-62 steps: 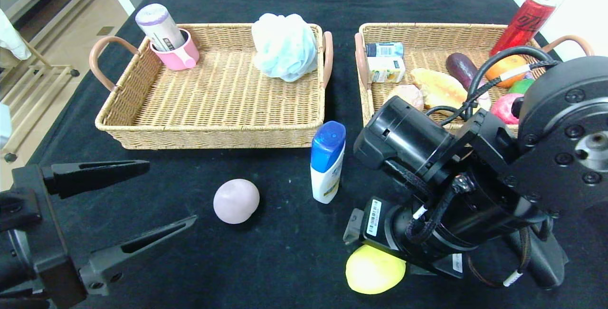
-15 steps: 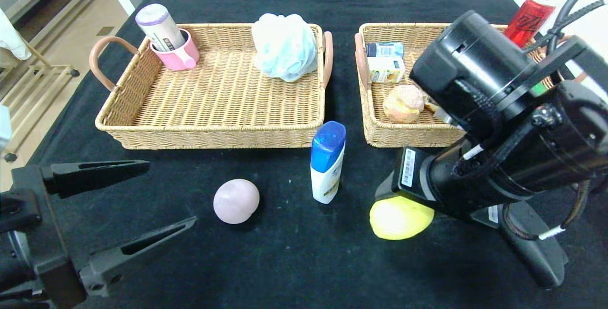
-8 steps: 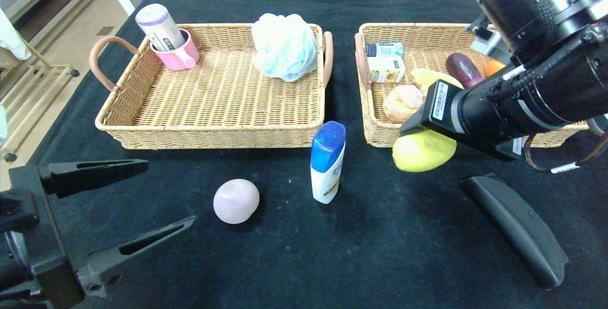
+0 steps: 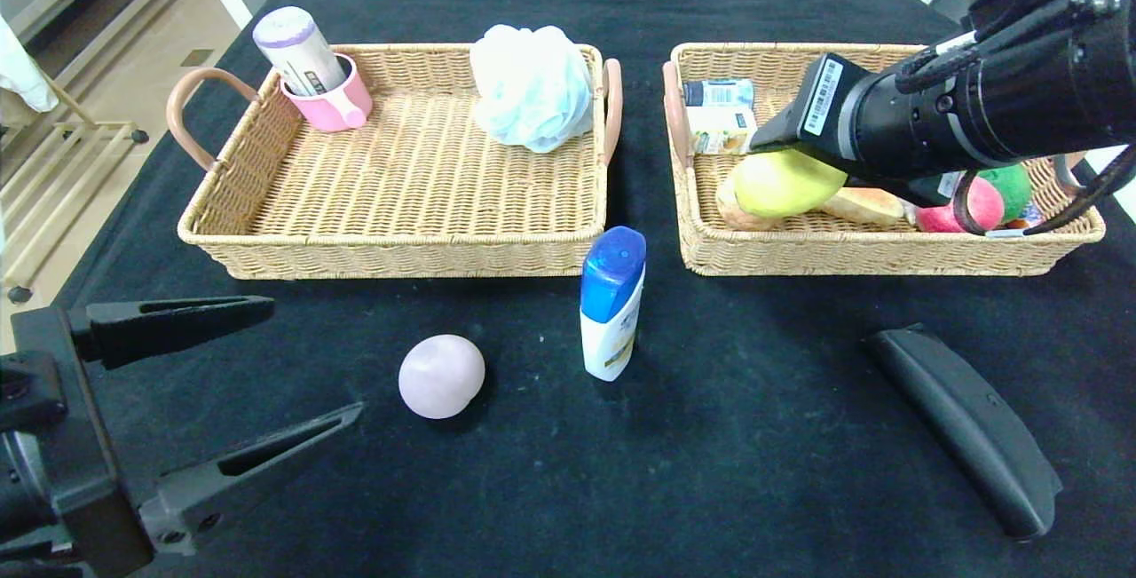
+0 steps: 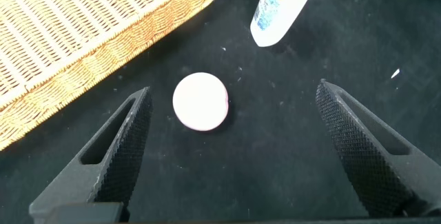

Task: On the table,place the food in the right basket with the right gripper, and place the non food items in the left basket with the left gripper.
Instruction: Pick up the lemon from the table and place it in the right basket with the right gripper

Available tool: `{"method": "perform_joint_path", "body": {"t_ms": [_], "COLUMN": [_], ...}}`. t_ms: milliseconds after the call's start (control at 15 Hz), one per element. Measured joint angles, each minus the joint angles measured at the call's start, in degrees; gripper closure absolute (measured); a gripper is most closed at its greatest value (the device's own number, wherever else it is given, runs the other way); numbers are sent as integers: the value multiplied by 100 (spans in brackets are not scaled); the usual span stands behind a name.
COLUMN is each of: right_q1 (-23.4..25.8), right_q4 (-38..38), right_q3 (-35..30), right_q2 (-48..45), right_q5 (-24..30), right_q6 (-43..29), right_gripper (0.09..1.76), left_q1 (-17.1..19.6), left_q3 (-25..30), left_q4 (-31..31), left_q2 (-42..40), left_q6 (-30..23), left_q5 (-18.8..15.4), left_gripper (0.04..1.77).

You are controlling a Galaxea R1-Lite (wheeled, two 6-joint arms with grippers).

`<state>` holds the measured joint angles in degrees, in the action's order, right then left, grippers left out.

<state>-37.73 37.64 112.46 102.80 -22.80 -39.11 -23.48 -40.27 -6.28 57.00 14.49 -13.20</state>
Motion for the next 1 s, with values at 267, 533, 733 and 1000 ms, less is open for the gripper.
{"method": "perform_joint_path", "body": {"t_ms": [267,533,733,1000], "right_q1": [300,450,488,535], "right_q4": [-995,-2249,-3443,-4932], "right_q3": [-179,-695,-1218,-1932], "right_q2": [105,168,238,334], "right_q5": [-2,-2,-2,-123], "right_q6": [472,1114,1748,2660], "right_gripper": [76,77,77,77], "left_q1": [-2,-5,-5,-5], "left_q3": [-2,-20,-20,-16], "left_q4": [0,0,0,0], "left_q2": [-23,-48,-54,-56], "left_q6": [2,0,0,0], "left_q5": [6,1,0,0], "left_gripper": [9,9,9,9]}}
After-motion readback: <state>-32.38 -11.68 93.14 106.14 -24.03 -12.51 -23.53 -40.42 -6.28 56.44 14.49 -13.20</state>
